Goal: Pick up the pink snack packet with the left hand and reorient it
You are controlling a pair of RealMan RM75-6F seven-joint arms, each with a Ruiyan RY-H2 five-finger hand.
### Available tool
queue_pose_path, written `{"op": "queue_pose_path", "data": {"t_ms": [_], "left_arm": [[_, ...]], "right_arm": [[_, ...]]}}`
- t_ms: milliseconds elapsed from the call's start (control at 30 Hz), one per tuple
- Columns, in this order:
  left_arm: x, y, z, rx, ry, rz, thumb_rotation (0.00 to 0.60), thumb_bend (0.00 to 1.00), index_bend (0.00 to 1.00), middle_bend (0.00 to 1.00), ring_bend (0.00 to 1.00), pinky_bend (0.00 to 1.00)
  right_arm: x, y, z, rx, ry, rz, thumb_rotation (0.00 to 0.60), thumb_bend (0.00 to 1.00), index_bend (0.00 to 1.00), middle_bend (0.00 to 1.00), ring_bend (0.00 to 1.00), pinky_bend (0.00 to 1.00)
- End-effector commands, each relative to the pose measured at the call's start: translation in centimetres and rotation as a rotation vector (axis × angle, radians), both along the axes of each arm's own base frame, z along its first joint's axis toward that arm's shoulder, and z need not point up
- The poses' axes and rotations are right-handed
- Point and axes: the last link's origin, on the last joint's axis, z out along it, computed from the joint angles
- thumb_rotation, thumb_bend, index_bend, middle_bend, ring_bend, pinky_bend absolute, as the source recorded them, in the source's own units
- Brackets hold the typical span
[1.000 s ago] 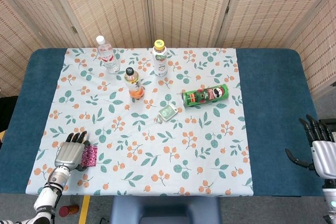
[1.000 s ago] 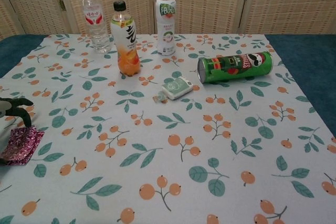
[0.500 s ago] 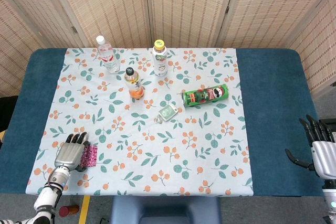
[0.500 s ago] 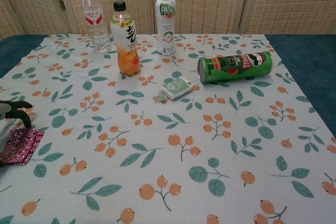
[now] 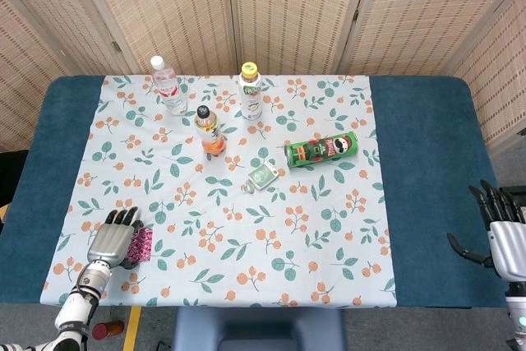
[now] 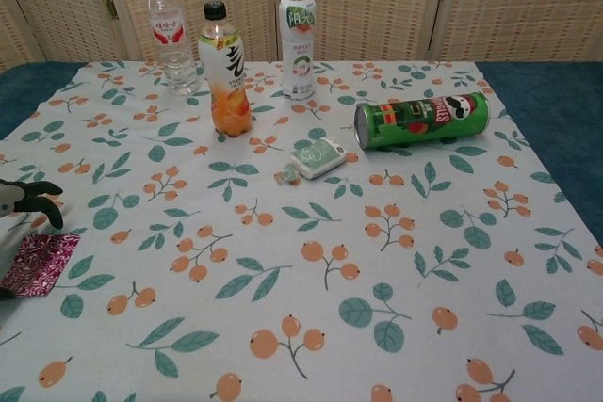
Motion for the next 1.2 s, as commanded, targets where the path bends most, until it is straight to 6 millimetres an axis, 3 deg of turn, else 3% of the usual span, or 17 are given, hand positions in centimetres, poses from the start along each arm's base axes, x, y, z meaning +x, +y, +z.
{"op": "queue_pose_path", "data": {"t_ms": [33,133,433,500,567,633,700,800,1000,1200], "left_arm": [[0.2,-0.1,0.2,0.003,-0.009,0.0,0.6,0.21,0.25,0.0,0.0,0.0],[0.3,-0.1,1.0,0.03,-0.046,0.018,0.6,0.21,0.25,0.0,0.0,0.0],[-0.8,1.2,6.7,0.262,-0.191,0.054,0.6,0.21,0.24,0.0,0.0,0.0],[-1.3,1.2,8.1,0.337,-0.205,0.037,0.6,0.21,0.24,0.0,0.0,0.0],[-1.7,1.0,9.3,0.411,-0.207,-0.001,0.6,0.21,0.24,0.0,0.0,0.0],[-1.9,0.8,9.7,0.434,-0.214,-0.02,0.6,0.21,0.24,0.0,0.0,0.0],[-2.2,0.4,10.3,0.466,-0.226,-0.036,0.6,0.21,0.23,0.0,0.0,0.0],[-2.9,-0.8,11.2,0.545,-0.236,-0.072,0.6,0.21,0.23,0.0,0.0,0.0],[-3.7,-2.7,11.3,0.611,-0.275,-0.157,0.6,0.21,0.23,0.0,0.0,0.0],[-4.2,-4.9,10.9,0.546,-0.242,-0.154,0.6,0.21,0.23,0.0,0.0,0.0]], "right_arm": [[0.0,0.0,0.0,-0.001,0.0,-0.001,0.35,0.34,0.0,0.0,0.0,0.0],[-0.1,0.0,0.1,-0.003,0.001,-0.002,0.35,0.34,0.0,0.0,0.0,0.0],[-0.1,-0.2,0.8,0.015,-0.014,0.012,0.358,0.34,0.0,0.0,0.0,0.0],[-0.2,-0.2,0.8,0.018,-0.022,0.012,0.4,0.34,0.0,0.0,0.0,0.0],[-0.4,-0.1,0.9,0.017,-0.021,0.008,0.49,0.33,0.0,0.0,0.0,0.0],[-0.4,-0.1,0.9,0.015,-0.02,0.003,0.578,0.33,0.0,0.0,0.0,0.0],[-0.5,-0.1,0.8,0.012,-0.016,-0.002,0.6,0.33,0.0,0.0,0.0,0.0],[-0.5,-0.2,0.6,0.028,-0.039,-0.001,0.6,0.33,0.0,0.0,0.0,0.0],[-0.6,0.2,1.1,0.039,-0.142,0.01,0.6,0.33,0.0,0.0,0.0,0.0],[-0.5,0.9,1.1,0.049,-0.153,0.017,0.6,0.33,0.0,0.0,0.0,0.0]]}}
